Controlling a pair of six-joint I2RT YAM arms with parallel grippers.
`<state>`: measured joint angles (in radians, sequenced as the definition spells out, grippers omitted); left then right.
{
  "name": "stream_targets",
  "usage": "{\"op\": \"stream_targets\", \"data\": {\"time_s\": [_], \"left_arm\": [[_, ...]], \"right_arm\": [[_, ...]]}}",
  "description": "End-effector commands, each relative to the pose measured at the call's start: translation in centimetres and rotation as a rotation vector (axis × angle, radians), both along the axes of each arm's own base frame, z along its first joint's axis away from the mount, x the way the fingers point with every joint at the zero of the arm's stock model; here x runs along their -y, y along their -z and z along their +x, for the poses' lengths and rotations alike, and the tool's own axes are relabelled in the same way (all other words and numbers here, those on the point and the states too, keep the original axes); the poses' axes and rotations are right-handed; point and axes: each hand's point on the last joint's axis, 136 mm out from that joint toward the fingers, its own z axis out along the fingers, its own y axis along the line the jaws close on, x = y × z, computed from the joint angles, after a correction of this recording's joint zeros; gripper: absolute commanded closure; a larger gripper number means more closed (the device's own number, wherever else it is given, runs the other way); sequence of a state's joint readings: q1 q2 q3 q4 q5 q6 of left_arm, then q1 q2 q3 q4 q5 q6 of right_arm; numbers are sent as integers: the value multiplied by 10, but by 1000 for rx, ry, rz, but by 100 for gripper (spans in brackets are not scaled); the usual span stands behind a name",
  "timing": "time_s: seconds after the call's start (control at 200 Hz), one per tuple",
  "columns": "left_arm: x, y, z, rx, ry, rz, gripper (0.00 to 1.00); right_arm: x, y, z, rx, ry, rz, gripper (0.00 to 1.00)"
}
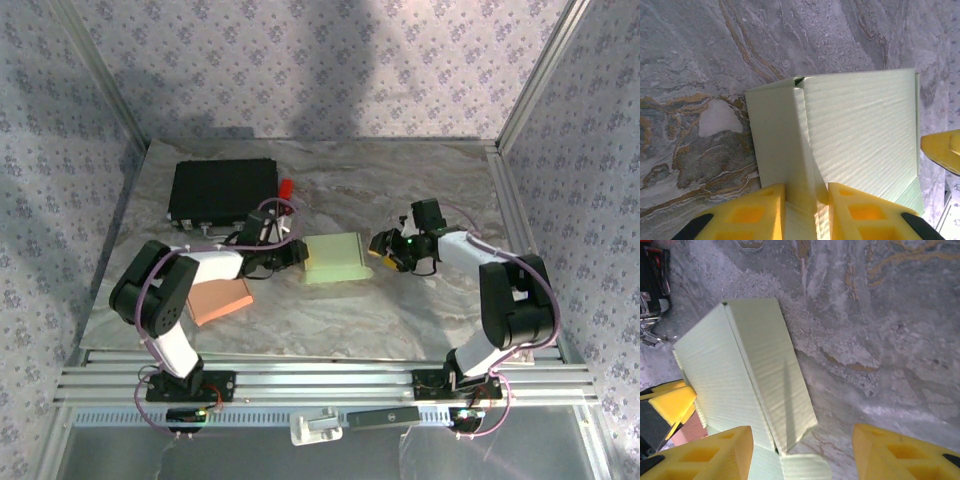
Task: Fold the paper box
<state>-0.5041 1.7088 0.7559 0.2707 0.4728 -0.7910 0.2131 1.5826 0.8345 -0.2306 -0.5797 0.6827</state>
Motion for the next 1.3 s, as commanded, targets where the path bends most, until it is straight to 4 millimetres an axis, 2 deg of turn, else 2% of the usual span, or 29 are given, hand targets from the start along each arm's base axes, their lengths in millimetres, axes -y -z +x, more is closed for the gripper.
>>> {"op": "stream_targets", "data": {"time_s": [0.0, 0.22, 0.59, 0.869, 1.014, 1.294], "left_arm": [[-2, -9, 1, 29, 10, -66, 76], [-9, -9, 2, 24, 20, -123, 80], [-31, 15, 1, -23, -31, -142, 87], [-32, 16, 2, -30, -38, -160, 87], [-32, 15, 2, -30, -39, -158, 88], [-34, 19, 0, -37, -40, -147, 88]], "right_arm": [[-9, 3, 5, 19, -46, 69, 44], [-24, 8, 11, 46, -99, 149, 41], [-51, 16, 4, 51, -141, 259, 36], [-68, 8, 1, 79, -146, 308, 36], [-64, 2, -1, 96, -101, 312, 36], [-50, -25, -9, 162, -24, 334, 36]]}}
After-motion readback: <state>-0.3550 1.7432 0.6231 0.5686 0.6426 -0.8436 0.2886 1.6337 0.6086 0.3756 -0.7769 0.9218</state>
